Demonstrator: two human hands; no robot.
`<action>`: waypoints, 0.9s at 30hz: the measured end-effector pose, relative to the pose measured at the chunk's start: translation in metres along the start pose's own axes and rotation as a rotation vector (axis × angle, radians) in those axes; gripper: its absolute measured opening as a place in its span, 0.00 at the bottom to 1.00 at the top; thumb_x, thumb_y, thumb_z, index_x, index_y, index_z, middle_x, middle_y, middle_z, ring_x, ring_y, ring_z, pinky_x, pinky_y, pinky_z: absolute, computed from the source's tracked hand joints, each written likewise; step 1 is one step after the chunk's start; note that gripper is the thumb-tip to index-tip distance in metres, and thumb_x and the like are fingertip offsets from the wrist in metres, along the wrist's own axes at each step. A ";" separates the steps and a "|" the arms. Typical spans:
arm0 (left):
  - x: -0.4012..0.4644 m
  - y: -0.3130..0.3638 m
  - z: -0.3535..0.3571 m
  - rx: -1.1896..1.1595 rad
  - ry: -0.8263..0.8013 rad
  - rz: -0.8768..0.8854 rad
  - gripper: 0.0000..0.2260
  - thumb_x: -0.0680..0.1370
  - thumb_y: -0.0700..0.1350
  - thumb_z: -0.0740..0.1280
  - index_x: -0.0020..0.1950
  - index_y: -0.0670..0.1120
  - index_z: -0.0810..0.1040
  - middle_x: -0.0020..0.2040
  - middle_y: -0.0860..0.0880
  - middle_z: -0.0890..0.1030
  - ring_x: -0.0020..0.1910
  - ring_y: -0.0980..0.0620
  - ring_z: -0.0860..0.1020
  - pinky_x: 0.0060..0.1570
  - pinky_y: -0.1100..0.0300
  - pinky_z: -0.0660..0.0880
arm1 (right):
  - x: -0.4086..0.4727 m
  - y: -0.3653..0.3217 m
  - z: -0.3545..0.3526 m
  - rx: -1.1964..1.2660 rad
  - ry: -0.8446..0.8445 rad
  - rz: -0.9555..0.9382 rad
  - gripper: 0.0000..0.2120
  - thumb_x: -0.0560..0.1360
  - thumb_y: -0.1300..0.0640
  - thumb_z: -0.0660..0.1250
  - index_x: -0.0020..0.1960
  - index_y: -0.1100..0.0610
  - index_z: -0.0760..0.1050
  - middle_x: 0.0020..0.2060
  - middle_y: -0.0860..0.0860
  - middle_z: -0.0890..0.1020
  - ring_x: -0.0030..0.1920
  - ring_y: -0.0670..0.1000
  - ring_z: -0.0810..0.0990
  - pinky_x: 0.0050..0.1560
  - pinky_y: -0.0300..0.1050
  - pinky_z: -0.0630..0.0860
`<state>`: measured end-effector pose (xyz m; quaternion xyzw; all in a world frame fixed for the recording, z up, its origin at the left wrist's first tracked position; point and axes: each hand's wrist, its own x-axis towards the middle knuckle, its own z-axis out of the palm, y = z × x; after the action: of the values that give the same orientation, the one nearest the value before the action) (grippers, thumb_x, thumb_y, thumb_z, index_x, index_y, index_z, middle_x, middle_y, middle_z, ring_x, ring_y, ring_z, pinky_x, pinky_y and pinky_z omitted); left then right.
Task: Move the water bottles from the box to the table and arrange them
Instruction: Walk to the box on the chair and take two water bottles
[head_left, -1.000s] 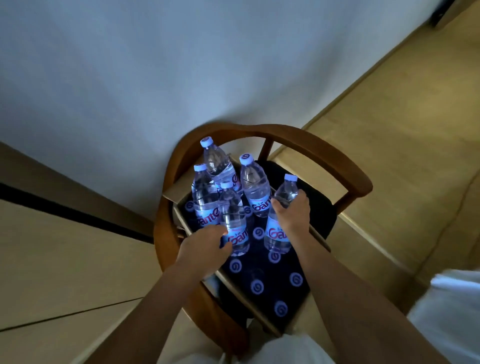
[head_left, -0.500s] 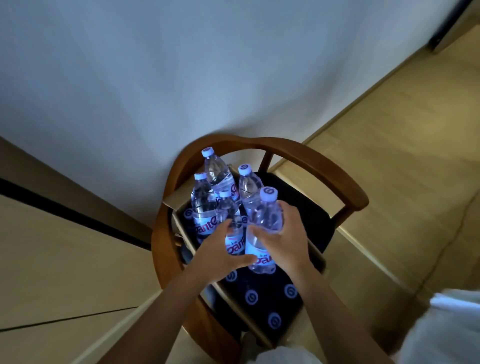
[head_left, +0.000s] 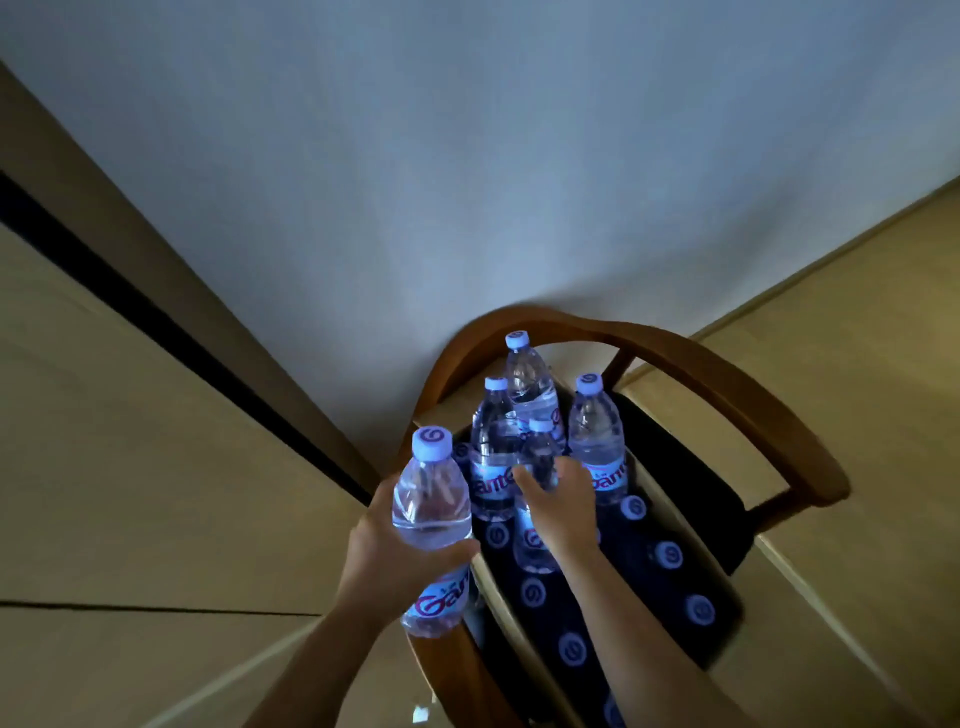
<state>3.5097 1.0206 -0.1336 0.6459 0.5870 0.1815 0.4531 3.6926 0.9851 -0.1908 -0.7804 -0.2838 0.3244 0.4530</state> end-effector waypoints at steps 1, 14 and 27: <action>0.000 -0.005 -0.005 0.008 0.019 -0.022 0.29 0.51 0.62 0.74 0.49 0.58 0.75 0.41 0.56 0.82 0.41 0.58 0.81 0.41 0.59 0.77 | 0.007 0.010 0.008 -0.086 0.007 0.062 0.18 0.72 0.48 0.71 0.42 0.63 0.69 0.40 0.57 0.74 0.45 0.53 0.74 0.47 0.48 0.70; -0.015 -0.009 -0.026 -0.057 0.133 -0.010 0.26 0.54 0.51 0.80 0.49 0.56 0.75 0.42 0.63 0.82 0.38 0.63 0.81 0.33 0.72 0.74 | 0.044 0.040 0.030 -0.432 -0.008 0.171 0.43 0.70 0.45 0.72 0.71 0.67 0.55 0.69 0.63 0.63 0.70 0.62 0.60 0.65 0.56 0.65; -0.080 -0.025 -0.019 -0.232 0.396 -0.065 0.28 0.53 0.48 0.82 0.50 0.50 0.77 0.42 0.54 0.84 0.39 0.58 0.82 0.33 0.67 0.75 | -0.057 -0.025 0.005 -0.004 -0.260 -0.591 0.24 0.60 0.48 0.76 0.48 0.60 0.72 0.45 0.51 0.73 0.48 0.50 0.73 0.49 0.37 0.69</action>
<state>3.4608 0.9517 -0.1200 0.5222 0.6601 0.3562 0.4059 3.6490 0.9567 -0.1558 -0.6172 -0.5544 0.2750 0.4859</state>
